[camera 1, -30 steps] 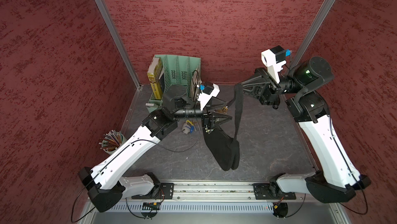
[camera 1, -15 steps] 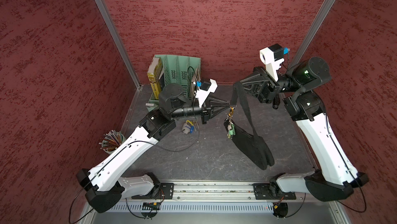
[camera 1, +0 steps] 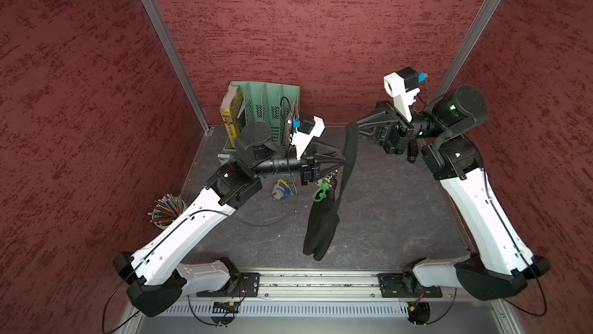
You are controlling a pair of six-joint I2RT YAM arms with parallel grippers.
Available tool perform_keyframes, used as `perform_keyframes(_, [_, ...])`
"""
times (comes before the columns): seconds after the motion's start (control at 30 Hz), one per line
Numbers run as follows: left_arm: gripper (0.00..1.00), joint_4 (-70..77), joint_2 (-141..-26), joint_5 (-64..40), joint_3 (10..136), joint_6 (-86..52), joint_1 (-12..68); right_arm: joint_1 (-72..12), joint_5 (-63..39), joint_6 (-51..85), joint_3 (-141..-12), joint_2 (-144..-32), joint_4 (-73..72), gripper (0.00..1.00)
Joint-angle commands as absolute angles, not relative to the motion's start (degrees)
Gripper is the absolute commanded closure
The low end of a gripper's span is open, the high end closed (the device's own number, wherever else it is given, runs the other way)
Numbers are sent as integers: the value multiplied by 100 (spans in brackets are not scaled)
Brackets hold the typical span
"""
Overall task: Remove the decoration from the bag
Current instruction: Pick up the bag from the center of the board.
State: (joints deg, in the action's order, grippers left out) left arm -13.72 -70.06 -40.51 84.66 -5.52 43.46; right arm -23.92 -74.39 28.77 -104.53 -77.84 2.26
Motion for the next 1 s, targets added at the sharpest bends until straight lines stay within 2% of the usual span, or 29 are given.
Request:
perform_keyframes(0.0, [60,-1439,-7086,-4166,8573,-476,4377,-2363,-7392,3141,-10512,-7736,-272,100])
perform_keyframes(0.13, [53,-1376,-7193,-4246,8616,-479,4377,-2360,-7422,3422,-10485,-7741,-586,100])
perform_keyframes(0.33, [52,-1160,-7381,-4603,8753,-584,4386,-2359,-7480,3645,-10485,-7713,-780,100])
perform_keyframes(0.37, [60,-1124,-7408,-4637,8781,-596,4381,-2360,-7474,3652,-10485,-7710,-773,100])
perform_keyframes(0.47, [98,-1152,-7452,-4678,8874,-606,4384,-2358,-7451,3544,-10502,-7676,-600,100])
perform_keyframes(0.57, [100,-1119,-7423,-4717,8886,-647,4381,-2359,-7385,3393,-10532,-7672,-380,100])
perform_keyframes(0.6, [100,-1079,-7392,-4713,8874,-674,4383,-2364,-7397,3317,-10530,-7665,-296,95])
perform_keyframes(0.63, [100,-1021,-7351,-4696,8857,-697,4383,-2358,-7414,3203,-10515,-7640,-148,86])
perform_keyframes(0.67, [100,-953,-7310,-4670,8843,-747,4386,-2364,-7445,2995,-10498,-7619,95,70])
perform_keyframes(0.73, [100,-907,-7259,-4653,8869,-788,4377,-2362,-7498,2587,-10458,-7544,531,55])
perform_keyframes(0.83, [100,-832,-7193,-4626,8886,-847,4364,-2360,-7594,1839,-10461,-7441,1264,46])
perform_keyframes(0.97, [100,-1153,-7174,-4476,9035,-761,4353,-2347,-7648,1308,-10495,-7264,1865,47])
